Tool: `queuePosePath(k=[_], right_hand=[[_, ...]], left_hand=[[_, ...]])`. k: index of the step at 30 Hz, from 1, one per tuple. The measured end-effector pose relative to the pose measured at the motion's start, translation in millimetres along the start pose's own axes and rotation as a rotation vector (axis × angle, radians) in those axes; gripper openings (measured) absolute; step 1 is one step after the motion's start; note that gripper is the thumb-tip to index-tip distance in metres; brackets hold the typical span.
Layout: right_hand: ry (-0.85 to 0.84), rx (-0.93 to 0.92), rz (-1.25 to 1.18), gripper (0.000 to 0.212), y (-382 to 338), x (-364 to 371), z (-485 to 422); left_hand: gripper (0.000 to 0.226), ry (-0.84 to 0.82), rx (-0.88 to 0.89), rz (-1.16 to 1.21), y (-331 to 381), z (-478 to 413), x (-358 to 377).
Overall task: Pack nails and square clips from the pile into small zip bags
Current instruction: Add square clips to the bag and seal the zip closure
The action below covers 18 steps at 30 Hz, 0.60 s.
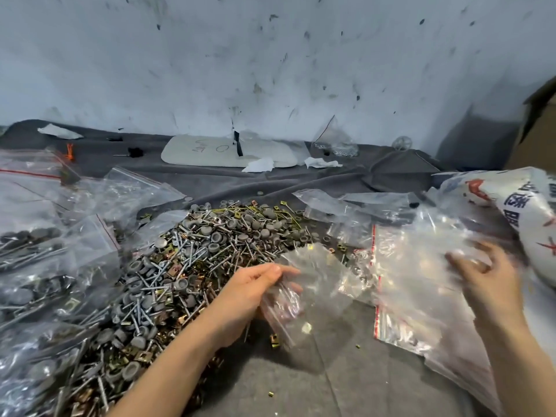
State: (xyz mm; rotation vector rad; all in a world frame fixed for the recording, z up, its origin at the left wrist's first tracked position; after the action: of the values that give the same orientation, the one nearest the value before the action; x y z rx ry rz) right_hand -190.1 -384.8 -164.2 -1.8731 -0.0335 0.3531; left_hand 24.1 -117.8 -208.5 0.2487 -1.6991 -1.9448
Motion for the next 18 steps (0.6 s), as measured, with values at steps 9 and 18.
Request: queuePosePath(k=[9,18], right_hand=[[-0.190,-0.563,0.182,0.058,-67,83,117],[-0.214,-0.364,0.192,0.013,-36,111,149]], left_hand=[[0.023,-0.193,-0.139,-0.131,-10,9,21],[0.017,-0.148,-0.134,-0.102,-17,4,17]])
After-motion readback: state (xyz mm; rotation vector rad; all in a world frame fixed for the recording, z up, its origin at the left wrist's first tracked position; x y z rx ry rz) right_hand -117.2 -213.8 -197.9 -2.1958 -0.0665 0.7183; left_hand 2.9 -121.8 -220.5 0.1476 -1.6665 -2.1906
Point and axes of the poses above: each hand's wrist, its own z-axis away from the middle knuckle, its own x-axis out of the palm, y = z × x, the point moved 7 cm from there along -z, towards the middle knuckle, and after that the axes turned 7 degrees about -x, right-handed, at the moved point
